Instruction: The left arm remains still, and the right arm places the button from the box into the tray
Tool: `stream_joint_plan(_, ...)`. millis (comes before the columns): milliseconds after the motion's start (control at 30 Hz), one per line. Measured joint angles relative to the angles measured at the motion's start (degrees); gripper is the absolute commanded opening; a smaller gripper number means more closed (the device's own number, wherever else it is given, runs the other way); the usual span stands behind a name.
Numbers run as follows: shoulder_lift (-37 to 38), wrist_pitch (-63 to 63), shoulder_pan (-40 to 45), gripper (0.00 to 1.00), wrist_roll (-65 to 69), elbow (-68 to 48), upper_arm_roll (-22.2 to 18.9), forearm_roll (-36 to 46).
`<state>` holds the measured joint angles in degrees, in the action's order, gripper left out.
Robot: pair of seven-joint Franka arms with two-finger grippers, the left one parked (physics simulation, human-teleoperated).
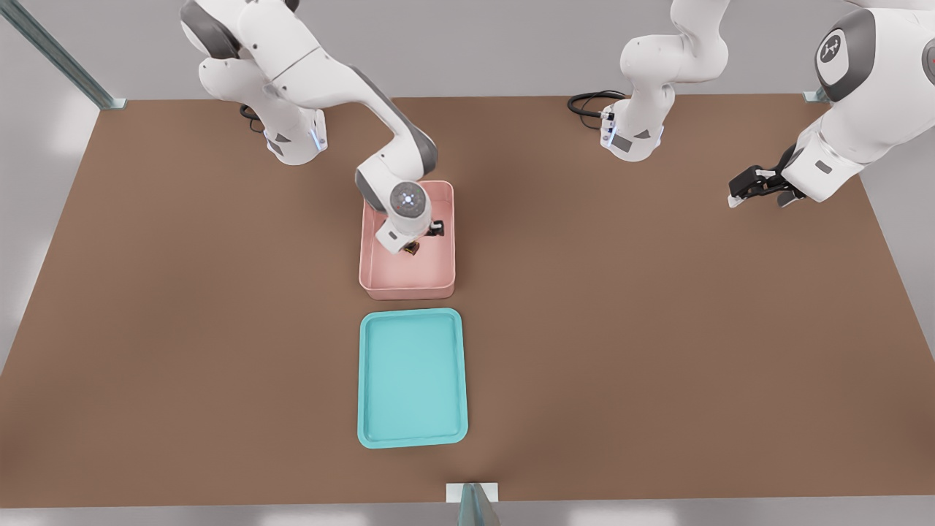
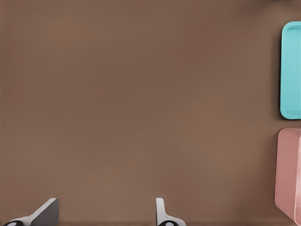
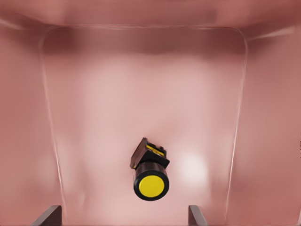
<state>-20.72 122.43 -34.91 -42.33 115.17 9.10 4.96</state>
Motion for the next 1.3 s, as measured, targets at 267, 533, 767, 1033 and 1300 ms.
stream_joint_plan(267, 1.67, 7.19, 0.37, 1.0, -13.65, 7.48, -0.23, -5.91)
stream_joint_plan(533, -0.62, 17.83, 0.18, 1.0, -25.89, 10.5, -0.42, -6.89)
stream_joint_plan(767, -0.68, 22.87, -0.06, 1.0, -32.42, 12.59, 0.01, -7.48)
stream_joint_plan(1033, -1.42, 24.54, 0.29, 0.81, -34.87, 13.17, 0.14, -7.59)
stream_joint_plan(1300, -2.07, 24.86, 0.75, 0.51, -34.26, 14.01, 0.37, -7.6)
